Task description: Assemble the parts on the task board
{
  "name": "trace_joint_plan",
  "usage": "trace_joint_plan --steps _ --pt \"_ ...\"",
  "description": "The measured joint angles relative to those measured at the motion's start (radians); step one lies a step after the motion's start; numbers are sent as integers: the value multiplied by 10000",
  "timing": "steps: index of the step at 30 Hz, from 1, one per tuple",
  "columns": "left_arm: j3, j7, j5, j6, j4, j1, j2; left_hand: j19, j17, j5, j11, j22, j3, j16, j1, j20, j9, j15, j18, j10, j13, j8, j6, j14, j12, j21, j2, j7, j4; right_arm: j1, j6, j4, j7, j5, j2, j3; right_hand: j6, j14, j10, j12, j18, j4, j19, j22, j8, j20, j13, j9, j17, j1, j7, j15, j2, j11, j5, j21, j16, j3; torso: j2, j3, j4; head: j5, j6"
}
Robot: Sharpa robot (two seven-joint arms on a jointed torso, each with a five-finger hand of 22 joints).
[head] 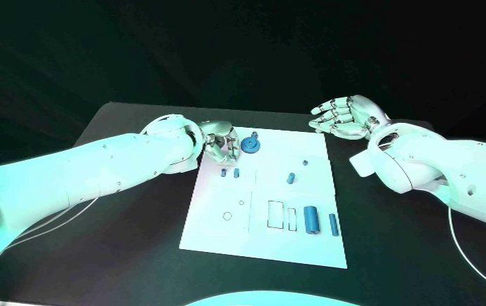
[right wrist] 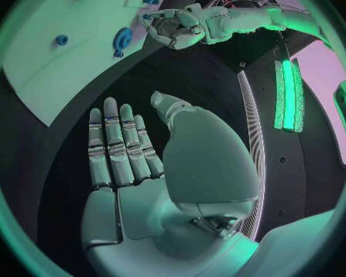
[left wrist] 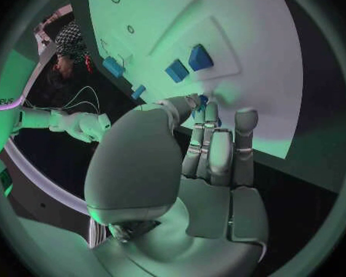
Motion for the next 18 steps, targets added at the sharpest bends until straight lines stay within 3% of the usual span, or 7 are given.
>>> trace_joint_plan --steps 18 --pt "-36 -76 0 122 -125 -6 120 0 24 0 -16 13 -29 0 -41 0 10 0 0 56 -9 -1 -2 -1 -39 0 -41 0 -25 0 1 1 0 0 -5 0 0 0 0 0 0 0 0 1 0 0 0 1 1 0 0 0 0 0 0 0 0 0 -1 -6 -1 -4 -21"
